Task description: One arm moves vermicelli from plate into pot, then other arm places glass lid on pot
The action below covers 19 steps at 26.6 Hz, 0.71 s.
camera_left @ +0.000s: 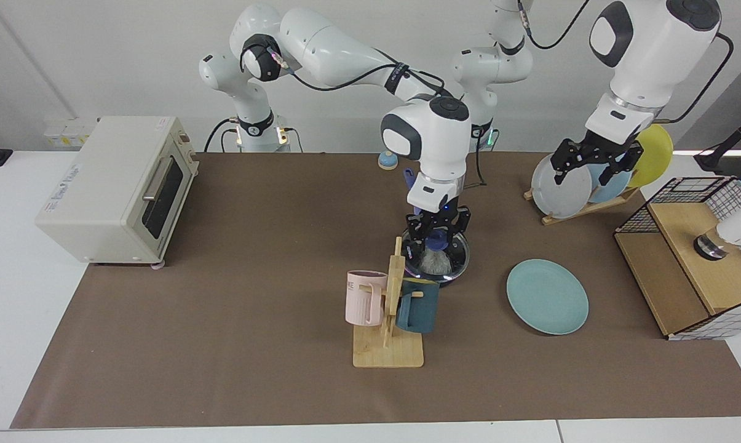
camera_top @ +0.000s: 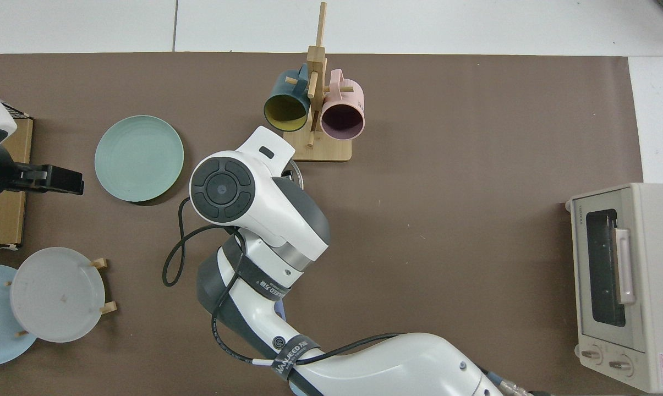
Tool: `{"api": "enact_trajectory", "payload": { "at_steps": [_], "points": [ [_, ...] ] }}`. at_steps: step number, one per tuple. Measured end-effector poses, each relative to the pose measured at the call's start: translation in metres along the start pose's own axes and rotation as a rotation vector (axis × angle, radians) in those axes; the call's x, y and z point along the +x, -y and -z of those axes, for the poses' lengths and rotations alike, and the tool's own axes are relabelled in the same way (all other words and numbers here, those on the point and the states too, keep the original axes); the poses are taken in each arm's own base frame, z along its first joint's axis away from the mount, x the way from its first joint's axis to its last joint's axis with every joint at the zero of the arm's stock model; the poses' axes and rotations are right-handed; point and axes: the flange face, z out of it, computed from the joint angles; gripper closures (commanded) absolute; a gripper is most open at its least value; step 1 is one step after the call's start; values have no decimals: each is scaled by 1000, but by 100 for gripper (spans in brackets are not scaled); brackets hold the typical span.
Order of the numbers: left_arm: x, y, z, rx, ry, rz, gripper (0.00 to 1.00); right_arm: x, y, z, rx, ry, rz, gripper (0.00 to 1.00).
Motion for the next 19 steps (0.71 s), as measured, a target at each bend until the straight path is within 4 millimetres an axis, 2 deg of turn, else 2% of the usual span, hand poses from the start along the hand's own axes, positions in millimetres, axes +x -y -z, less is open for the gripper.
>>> {"api": "enact_trajectory", "payload": {
  "at_steps": [6,19],
  "points": [
    [-1,3,-1,0,6,-21,0,-4,6,1,3,1,21,100],
    [-2,4,-2,-1,11,-44,0,-8,7,-6,-9,24,57,100]
  ]
}}
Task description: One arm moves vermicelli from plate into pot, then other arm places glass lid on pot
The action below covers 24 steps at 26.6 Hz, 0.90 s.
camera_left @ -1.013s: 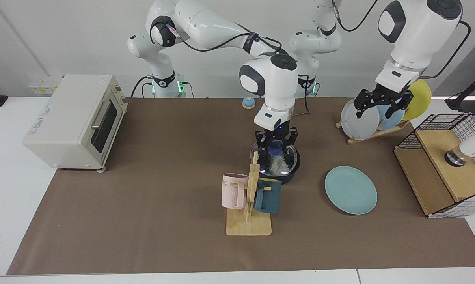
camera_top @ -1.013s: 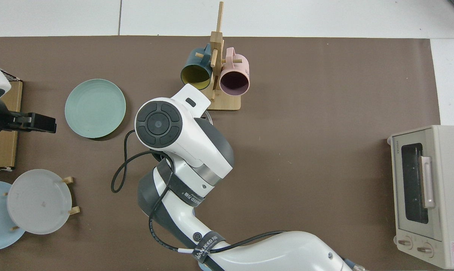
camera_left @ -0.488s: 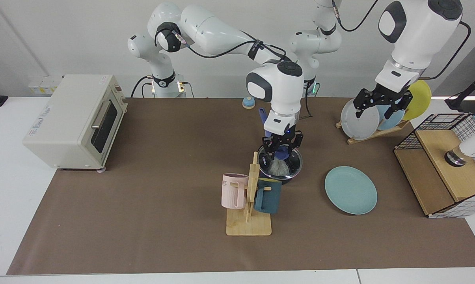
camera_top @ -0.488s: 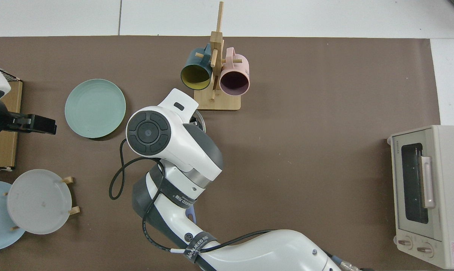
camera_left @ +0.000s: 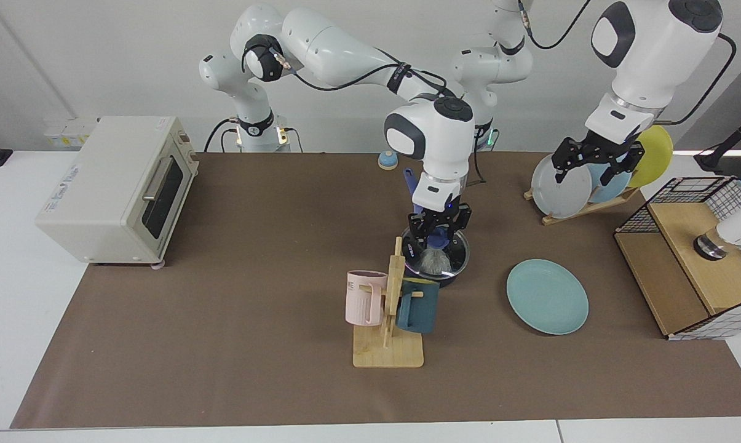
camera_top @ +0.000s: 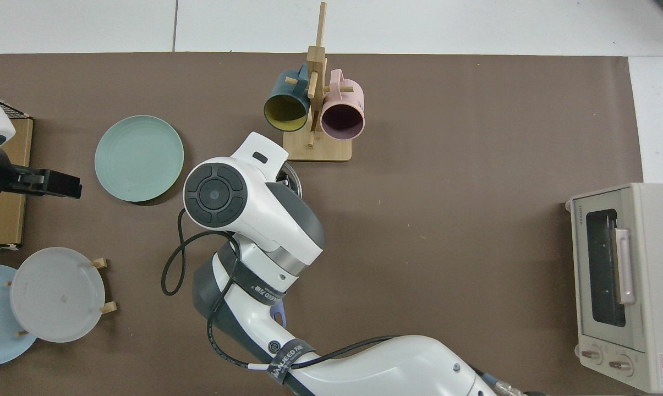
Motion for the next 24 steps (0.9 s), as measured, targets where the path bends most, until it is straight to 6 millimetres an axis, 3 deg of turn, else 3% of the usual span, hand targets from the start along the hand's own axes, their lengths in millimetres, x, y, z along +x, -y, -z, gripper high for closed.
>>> {"api": "enact_trajectory", "payload": {
  "at_steps": [8,24],
  "points": [
    [0,0,0,0,0,-2,0,-7,10,-6,-2,12,16,100],
    [0,0,0,0,0,-3,0,-11,9,-7,-16,37,18,100]
  ]
}}
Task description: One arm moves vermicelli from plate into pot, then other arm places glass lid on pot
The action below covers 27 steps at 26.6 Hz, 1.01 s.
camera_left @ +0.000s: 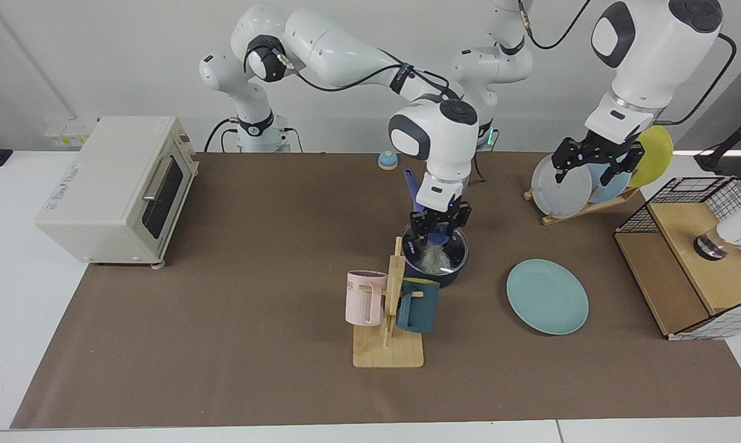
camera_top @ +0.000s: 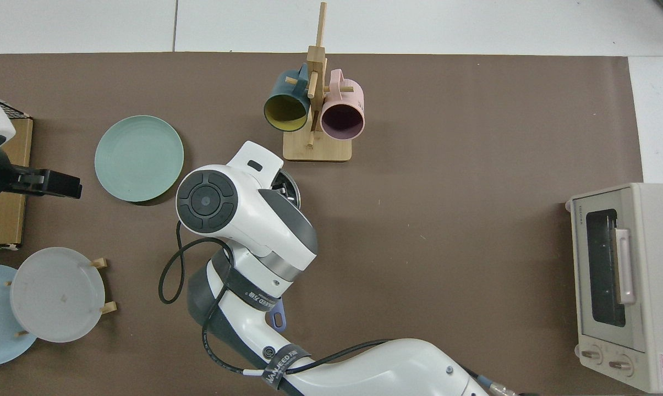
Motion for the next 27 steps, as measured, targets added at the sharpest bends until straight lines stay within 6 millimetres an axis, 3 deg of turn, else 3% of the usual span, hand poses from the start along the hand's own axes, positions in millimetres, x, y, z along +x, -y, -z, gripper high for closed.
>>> {"api": "enact_trajectory", "payload": {
  "at_steps": [8,10,12,15,18,27],
  "points": [
    [0,0,0,0,0,0,0,0,0,1,-1,1,0,98],
    [0,0,0,0,0,0,0,0,0,1,-1,2,0,74],
    [0,0,0,0,0,0,0,0,0,1,-1,2,0,34],
    [0,0,0,0,0,0,0,0,0,2,-1,3,0,11],
    [0,0,0,0,0,0,0,0,0,2,-1,3,-1,1],
    [0,0,0,0,1,0,0,3,-10,18,-4,2,-14,1]
  ]
}}
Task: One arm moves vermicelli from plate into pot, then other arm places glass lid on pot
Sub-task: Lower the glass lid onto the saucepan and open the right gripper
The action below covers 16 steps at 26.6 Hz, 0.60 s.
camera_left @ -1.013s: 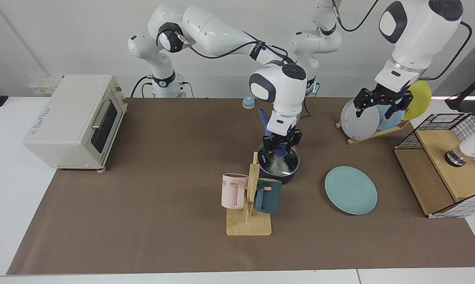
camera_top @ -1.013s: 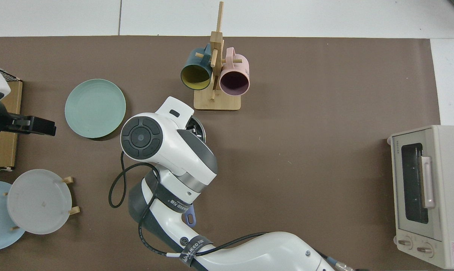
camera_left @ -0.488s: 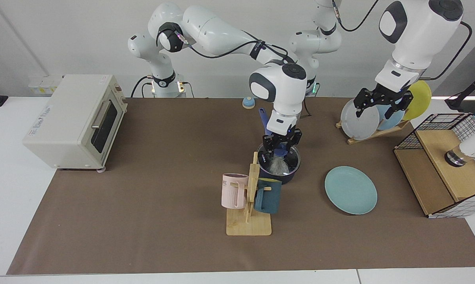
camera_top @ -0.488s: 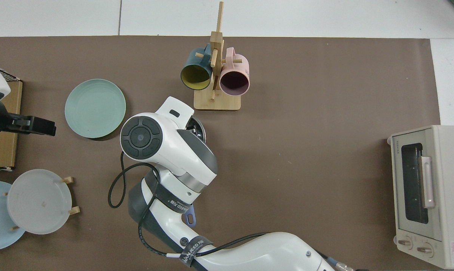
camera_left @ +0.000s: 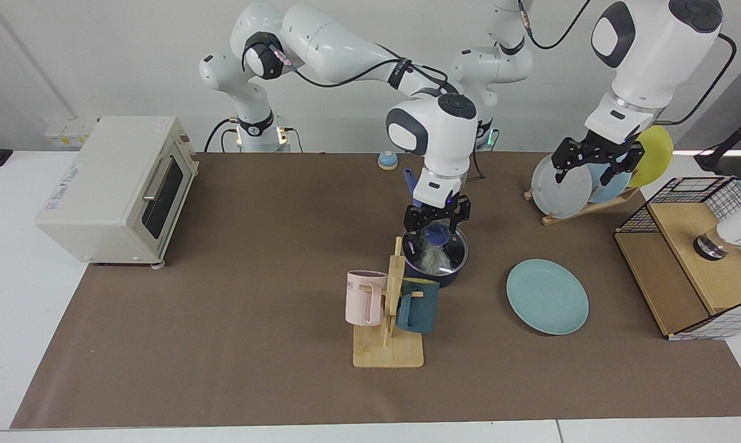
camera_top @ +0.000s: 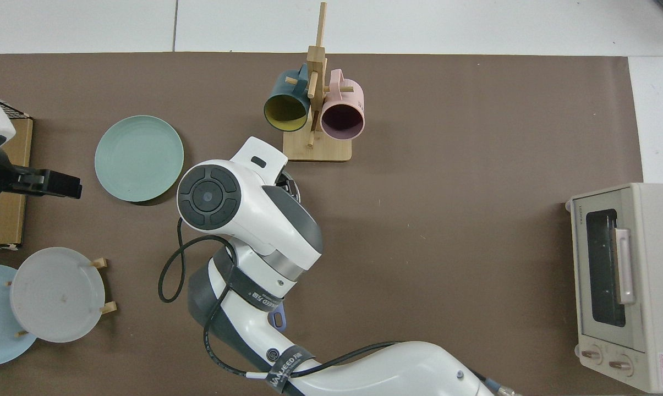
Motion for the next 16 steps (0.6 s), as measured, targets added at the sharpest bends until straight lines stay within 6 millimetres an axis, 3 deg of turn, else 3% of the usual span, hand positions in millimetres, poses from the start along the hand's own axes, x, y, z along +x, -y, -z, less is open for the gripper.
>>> {"api": "enact_trajectory", "payload": {
  "at_steps": [4,8,12,16],
  "points": [
    [0,0,0,0,0,0,0,7,-12,28,29,-22,-28,1],
    [0,0,0,0,0,0,0,23,-49,79,49,-78,-83,1],
    [0,0,0,0,0,0,0,33,-117,135,43,-102,-170,1],
    [0,0,0,0,0,0,0,22,-202,174,-4,-45,-275,1]
  ]
}}
